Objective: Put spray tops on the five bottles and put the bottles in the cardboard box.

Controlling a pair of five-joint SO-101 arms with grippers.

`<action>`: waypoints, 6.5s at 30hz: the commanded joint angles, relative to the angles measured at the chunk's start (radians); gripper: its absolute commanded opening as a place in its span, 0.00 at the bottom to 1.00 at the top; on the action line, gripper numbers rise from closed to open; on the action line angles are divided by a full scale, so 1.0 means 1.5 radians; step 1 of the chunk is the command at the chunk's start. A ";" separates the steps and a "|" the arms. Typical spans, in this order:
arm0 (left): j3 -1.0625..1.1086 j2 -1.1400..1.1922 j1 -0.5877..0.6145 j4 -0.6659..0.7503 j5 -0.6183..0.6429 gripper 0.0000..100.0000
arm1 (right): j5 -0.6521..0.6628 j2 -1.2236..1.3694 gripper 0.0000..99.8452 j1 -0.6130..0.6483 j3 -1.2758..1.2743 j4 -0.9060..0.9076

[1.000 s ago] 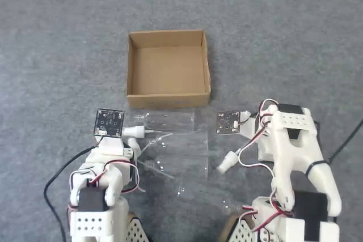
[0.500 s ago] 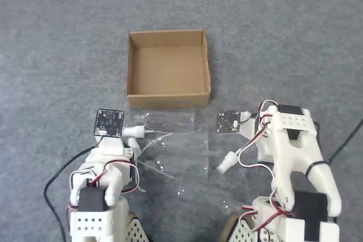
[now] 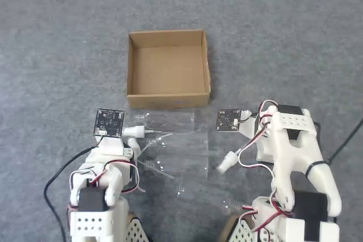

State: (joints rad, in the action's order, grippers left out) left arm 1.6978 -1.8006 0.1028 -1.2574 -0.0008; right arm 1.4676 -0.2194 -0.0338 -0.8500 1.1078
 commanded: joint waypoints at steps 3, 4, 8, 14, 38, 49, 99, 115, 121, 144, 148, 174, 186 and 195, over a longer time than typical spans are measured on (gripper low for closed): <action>-0.009 -0.016 0.003 -0.003 -0.003 0.01 | -0.008 -0.036 0.30 0.022 0.002 -0.010; -0.009 -0.016 0.003 -0.003 -0.003 0.01 | -0.007 -0.036 0.30 0.022 0.002 -0.010; -0.009 -0.016 0.003 -0.003 -0.003 0.01 | -0.006 -0.036 0.30 0.024 0.002 -0.010; -0.009 -0.016 0.003 -0.003 -0.003 0.01 | -0.006 -0.037 0.17 0.022 0.002 -0.010; -0.009 -0.016 0.003 -0.003 -0.003 0.01 | -0.342 -0.044 0.01 0.105 0.218 0.203; -0.009 -0.016 0.003 -0.003 -0.003 0.01 | -0.610 -0.044 0.01 0.253 0.369 0.274; -0.009 -0.016 -0.001 -0.003 -0.002 0.01 | -0.866 -0.472 0.01 0.234 -0.043 -0.063; -0.125 -0.016 0.045 0.017 -0.007 0.01 | -0.866 -0.468 0.01 0.208 -0.069 -0.095; -0.188 -0.016 0.038 0.009 -0.081 0.01 | -0.866 -0.468 0.01 0.208 -0.069 -0.095; -0.296 0.196 0.006 -0.008 -0.085 0.11 | -0.866 -0.467 0.01 0.212 -0.071 -0.096; -0.382 0.376 0.006 -0.010 -0.081 0.11 | -0.866 -0.467 0.01 0.212 -0.072 -0.096; -0.456 0.784 -0.113 0.099 0.093 0.19 | -0.862 -0.467 0.01 0.212 -0.073 -0.095; -0.457 0.837 -0.066 0.096 0.089 0.16 | -0.860 -0.467 0.01 0.212 -0.073 -0.095; -0.435 0.844 -0.038 0.097 0.047 0.16 | -0.860 -0.467 0.01 0.212 -0.073 -0.095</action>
State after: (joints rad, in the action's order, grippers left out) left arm 1.0764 -0.5363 0.0368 -1.1301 0.0836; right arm 0.1772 -0.8915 0.2900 -0.9620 0.9835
